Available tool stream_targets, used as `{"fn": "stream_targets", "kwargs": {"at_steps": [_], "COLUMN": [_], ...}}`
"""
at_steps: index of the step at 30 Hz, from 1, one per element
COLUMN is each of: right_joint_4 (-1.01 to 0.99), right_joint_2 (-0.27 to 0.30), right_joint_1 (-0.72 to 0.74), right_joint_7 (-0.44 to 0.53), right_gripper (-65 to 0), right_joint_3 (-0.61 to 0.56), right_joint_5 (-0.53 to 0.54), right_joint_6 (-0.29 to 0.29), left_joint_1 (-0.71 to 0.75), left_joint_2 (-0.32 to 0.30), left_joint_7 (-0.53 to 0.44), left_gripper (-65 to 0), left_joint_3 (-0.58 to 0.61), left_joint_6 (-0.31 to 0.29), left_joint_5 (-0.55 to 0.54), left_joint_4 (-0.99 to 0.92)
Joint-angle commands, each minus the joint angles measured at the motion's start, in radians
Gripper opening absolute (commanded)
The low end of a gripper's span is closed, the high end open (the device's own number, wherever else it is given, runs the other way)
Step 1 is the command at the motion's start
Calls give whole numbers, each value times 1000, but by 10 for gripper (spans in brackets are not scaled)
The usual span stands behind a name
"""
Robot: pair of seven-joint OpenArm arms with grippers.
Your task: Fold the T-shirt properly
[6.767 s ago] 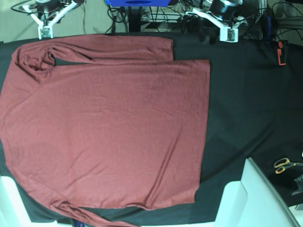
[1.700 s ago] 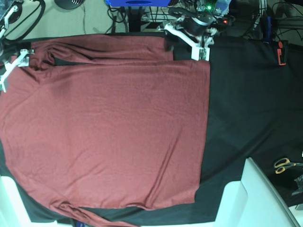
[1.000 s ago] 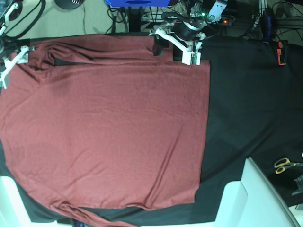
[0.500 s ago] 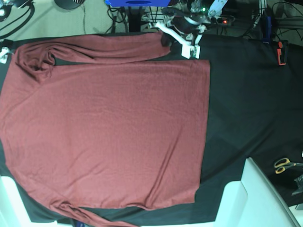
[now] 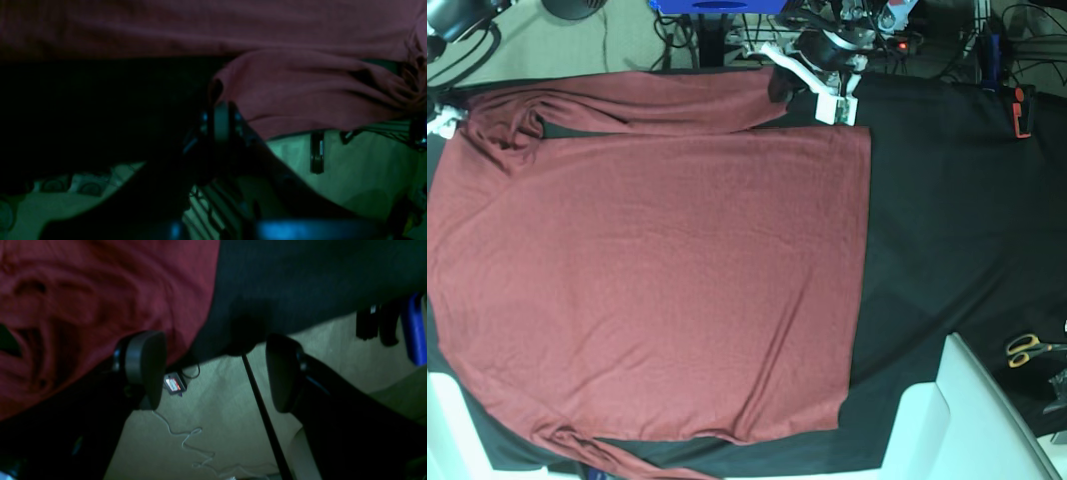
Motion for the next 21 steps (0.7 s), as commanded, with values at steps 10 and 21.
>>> {"fn": "stream_targets", "kwargs": {"at_steps": [10, 21], "right_joint_4": [-107, -142], "right_joint_2": [22, 22], "right_joint_1": [30, 30], "right_joint_7": [54, 73], "right_gripper": [-225, -647], "right_joint_3": [2, -4], "right_joint_5": [2, 0], "right_joint_6": [1, 1], "left_joint_1": [8, 8], "left_joint_2": [-14, -14], "left_joint_7": [-17, -17], "left_gripper": [-650, -650], "left_joint_3": [1, 1], "left_joint_6": [-6, -6], "left_joint_5": [-3, -3], "left_joint_4": [16, 19]}}
